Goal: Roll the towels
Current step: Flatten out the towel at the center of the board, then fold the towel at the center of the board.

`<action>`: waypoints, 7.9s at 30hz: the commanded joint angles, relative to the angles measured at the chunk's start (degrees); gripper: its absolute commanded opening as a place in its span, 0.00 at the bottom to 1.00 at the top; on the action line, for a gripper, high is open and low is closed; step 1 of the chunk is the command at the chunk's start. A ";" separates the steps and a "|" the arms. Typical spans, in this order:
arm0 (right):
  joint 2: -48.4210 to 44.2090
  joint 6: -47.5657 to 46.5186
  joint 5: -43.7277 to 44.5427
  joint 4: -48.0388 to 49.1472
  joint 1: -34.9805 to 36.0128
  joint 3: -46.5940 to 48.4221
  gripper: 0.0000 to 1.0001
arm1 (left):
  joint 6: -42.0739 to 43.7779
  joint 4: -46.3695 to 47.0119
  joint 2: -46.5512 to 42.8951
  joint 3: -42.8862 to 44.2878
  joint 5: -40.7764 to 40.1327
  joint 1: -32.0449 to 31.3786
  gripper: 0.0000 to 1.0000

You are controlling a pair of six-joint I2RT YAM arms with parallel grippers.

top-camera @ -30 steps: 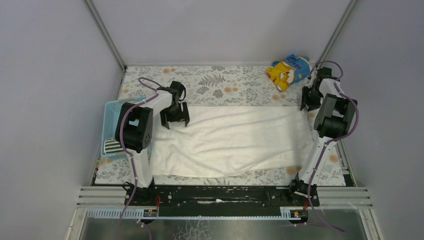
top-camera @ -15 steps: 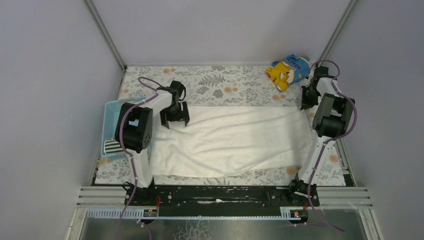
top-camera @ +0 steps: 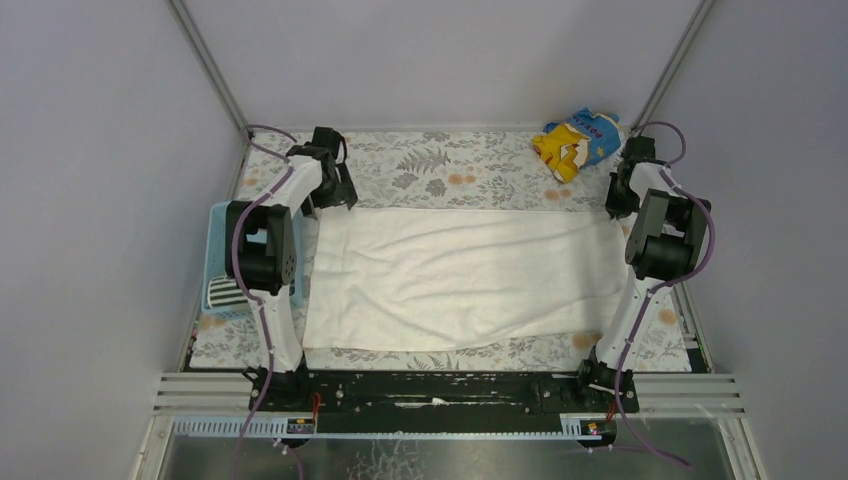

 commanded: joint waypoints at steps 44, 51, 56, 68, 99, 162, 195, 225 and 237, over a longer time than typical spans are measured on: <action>4.22 -0.77 6.48 4.71 -1.26 -0.50 0.08 | 7.12 1.33 16.27 12.33 12.97 6.83 0.58; 3.83 -0.61 6.65 5.00 -1.20 -0.99 0.08 | 7.19 0.35 18.72 12.58 10.71 6.14 0.52; 3.89 -0.70 6.39 5.17 -1.22 -0.90 0.08 | 7.10 -0.87 21.61 14.00 10.09 5.66 0.42; 4.49 -0.33 5.58 5.26 -1.20 -0.12 0.08 | 7.76 -2.43 25.88 15.44 8.86 3.14 0.08; -45.74 -1.59 3.94 16.70 -3.30 -8.74 0.00 | 5.52 -1.65 -26.25 15.38 -5.98 6.78 0.00; -9.81 -5.99 -2.16 39.07 -2.33 -12.86 0.00 | 0.85 8.29 12.65 20.18 0.29 8.84 0.00; -11.45 1.25 -5.10 40.16 -3.61 -10.61 0.00 | -1.91 5.35 11.23 27.35 -1.46 12.83 0.00; -29.25 3.53 2.12 38.01 -3.70 -22.02 0.00 | -4.83 9.33 -9.94 3.57 -0.27 15.08 0.00; -47.11 9.74 15.50 35.60 -4.99 -40.96 0.02 | -8.99 10.08 -26.77 -18.17 -1.49 16.14 0.00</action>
